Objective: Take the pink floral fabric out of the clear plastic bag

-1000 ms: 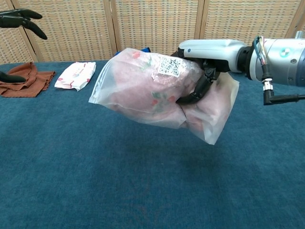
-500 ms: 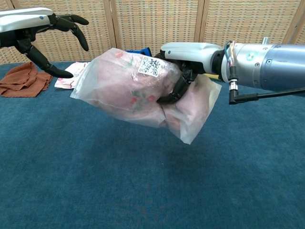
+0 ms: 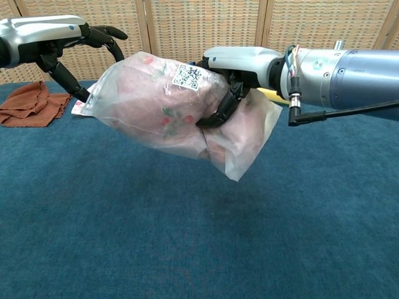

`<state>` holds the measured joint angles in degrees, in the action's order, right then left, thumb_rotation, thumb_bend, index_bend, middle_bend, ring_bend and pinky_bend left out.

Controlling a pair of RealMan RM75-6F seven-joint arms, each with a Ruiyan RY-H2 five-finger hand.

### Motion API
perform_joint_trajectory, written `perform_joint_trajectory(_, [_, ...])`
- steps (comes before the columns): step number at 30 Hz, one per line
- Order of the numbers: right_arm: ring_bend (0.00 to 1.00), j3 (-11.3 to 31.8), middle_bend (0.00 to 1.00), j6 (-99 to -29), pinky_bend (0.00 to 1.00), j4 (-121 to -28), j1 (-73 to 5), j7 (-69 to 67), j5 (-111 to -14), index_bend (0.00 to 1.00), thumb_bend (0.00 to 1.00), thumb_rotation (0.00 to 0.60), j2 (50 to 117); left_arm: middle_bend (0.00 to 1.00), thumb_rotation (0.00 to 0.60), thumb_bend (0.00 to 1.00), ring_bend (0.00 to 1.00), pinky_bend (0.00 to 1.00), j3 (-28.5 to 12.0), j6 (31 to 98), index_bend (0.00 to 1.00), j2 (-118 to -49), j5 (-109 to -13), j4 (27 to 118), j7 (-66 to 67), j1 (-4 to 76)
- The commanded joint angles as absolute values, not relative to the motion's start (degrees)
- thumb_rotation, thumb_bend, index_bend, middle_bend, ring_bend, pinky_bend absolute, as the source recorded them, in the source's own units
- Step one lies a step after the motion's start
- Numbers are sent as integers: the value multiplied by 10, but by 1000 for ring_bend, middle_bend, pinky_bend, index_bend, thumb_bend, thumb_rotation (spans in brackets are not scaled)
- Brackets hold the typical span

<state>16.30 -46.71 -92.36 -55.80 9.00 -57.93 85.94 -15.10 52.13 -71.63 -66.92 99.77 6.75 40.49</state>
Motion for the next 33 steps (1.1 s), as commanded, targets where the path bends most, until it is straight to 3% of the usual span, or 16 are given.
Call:
perform_joint_trajectory(1, [620, 162, 569, -468, 709, -925, -558, 89, -580, 497, 1000, 600, 859, 0, 600, 209, 0, 0, -151, 516, 369, -720, -660, 1000, 63, 412])
perform_joint_trajectory(33, [622, 163, 579, -484, 709, -946, -578, 122, -543, 510, 1000, 600, 866, 0, 600, 208, 0, 0, -138, 516, 382, -755, -627, 1005, 75, 456])
